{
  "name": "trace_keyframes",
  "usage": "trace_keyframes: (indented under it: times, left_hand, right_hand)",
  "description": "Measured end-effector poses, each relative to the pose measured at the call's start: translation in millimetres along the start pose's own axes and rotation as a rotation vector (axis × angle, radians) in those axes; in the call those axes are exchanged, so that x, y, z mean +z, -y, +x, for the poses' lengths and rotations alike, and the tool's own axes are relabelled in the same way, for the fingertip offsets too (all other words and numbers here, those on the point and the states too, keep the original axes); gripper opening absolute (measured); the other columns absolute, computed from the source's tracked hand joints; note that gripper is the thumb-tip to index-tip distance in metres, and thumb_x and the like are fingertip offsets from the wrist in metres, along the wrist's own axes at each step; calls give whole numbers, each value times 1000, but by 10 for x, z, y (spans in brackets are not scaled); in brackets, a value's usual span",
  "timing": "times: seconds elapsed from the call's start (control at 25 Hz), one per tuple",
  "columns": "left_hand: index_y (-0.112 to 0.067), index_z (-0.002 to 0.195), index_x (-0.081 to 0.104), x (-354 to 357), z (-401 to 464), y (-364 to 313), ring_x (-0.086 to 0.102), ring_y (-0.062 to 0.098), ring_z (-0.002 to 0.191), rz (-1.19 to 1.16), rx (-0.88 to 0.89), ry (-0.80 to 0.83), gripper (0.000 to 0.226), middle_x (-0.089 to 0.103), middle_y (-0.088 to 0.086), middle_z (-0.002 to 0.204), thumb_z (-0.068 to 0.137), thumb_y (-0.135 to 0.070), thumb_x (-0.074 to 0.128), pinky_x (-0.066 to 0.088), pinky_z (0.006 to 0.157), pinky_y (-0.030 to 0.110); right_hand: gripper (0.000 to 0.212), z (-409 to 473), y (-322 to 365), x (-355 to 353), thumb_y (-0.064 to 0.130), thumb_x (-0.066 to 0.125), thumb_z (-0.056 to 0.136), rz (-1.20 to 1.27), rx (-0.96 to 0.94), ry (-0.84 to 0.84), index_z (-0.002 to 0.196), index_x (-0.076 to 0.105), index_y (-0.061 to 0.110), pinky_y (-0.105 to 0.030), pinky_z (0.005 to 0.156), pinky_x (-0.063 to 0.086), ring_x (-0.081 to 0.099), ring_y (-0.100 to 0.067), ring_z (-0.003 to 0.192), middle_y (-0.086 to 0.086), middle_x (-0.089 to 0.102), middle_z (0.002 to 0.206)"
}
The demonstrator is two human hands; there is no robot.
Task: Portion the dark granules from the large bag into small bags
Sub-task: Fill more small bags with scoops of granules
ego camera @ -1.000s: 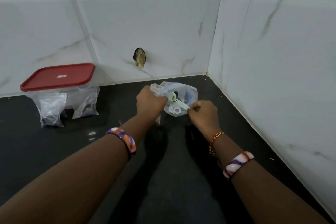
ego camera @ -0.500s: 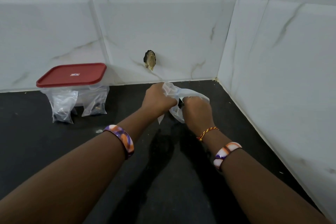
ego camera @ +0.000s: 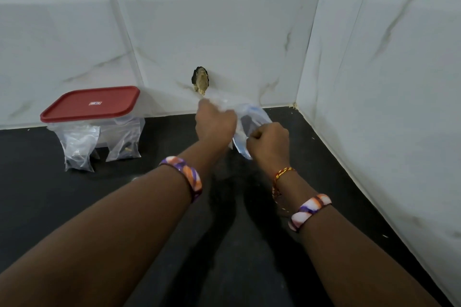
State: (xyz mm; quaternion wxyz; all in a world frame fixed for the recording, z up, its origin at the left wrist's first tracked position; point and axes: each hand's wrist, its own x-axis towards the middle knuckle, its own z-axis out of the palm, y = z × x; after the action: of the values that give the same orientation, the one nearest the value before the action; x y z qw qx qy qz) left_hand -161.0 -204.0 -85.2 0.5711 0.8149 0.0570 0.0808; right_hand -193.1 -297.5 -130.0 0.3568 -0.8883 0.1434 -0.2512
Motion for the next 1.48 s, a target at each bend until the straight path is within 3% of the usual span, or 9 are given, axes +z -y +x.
trace_keyframes:
  times: [0.12, 0.2, 0.36, 0.48, 0.64, 0.92, 1.16, 1.28, 1.48]
  left_hand:
    - [-11, 120, 45, 97, -96, -260, 57, 24, 95, 373, 394, 137, 42, 58, 5, 107, 81, -20, 61, 42, 72, 31]
    - [-10, 120, 42, 135, -122, -183, 59, 26, 95, 554, 496, 249, 51, 57, 6, 106, 78, -28, 67, 44, 70, 33]
    - [-9, 116, 43, 132, -69, 32, 57, 24, 97, 472, 359, 314, 63, 55, 4, 106, 72, -43, 72, 47, 74, 33]
    - [-8, 113, 44, 92, -52, 60, 58, 23, 93, 456, 345, 281, 64, 55, 3, 101, 71, -47, 73, 50, 75, 35]
    - [-6, 116, 45, 32, -37, 89, 60, 27, 100, 402, 258, 192, 62, 59, 9, 112, 76, -47, 68, 51, 81, 37]
    - [-1, 126, 35, -31, -196, 114, 55, 26, 110, 272, 175, 279, 78, 53, 10, 117, 73, -44, 74, 46, 78, 31]
    - [-3, 132, 31, -194, -392, 195, 48, 15, 99, 88, 187, 366, 75, 46, 1, 110, 75, -23, 75, 40, 78, 25]
    - [-7, 124, 43, -335, -420, 370, 54, 19, 103, 247, 274, 381, 64, 54, 3, 110, 72, -24, 76, 42, 78, 27]
    - [-9, 129, 45, -497, -445, 456, 56, 24, 111, 387, 401, 404, 72, 58, 8, 122, 68, -20, 80, 42, 84, 27]
  right_hand:
    - [20, 136, -63, -13, 3, 57, 79, 250, 256, -11, 62, 66, -2, -31, 71, 53, 64, -29, 73, -18, 67, 71]
    - [24, 150, -171, 21, 7, 57, 84, 339, 421, 36, 61, 59, 7, -29, 66, 51, 64, -27, 77, -14, 62, 75]
    - [25, 94, -250, 68, 5, 57, 85, 394, 488, 69, 60, 61, 7, -23, 56, 48, 59, -24, 73, -10, 59, 71]
    - [14, 13, -193, -22, 0, 60, 79, 331, 389, -14, 73, 72, -2, -31, 63, 56, 64, -28, 68, -18, 68, 73]
    - [14, -171, -119, -192, -1, 61, 79, 309, 290, -81, 82, 75, 0, -30, 61, 57, 63, -21, 60, -8, 67, 68]
    - [11, -450, -118, -422, -5, 63, 76, 512, 496, -112, 81, 72, -2, -16, 42, 42, 54, -12, 46, -6, 63, 65]
    - [12, -666, -161, -577, -1, 63, 80, 561, 596, -123, 89, 71, 1, -12, 36, 36, 53, -9, 47, -7, 65, 69]
    - [9, -749, -89, -719, -2, 63, 77, 614, 599, -146, 79, 71, 1, -11, 32, 33, 49, -6, 39, -6, 63, 61]
    - [14, -821, 215, -922, -3, 62, 75, 734, 450, -60, 62, 65, 3, -13, 31, 30, 40, -3, 28, -10, 61, 57]
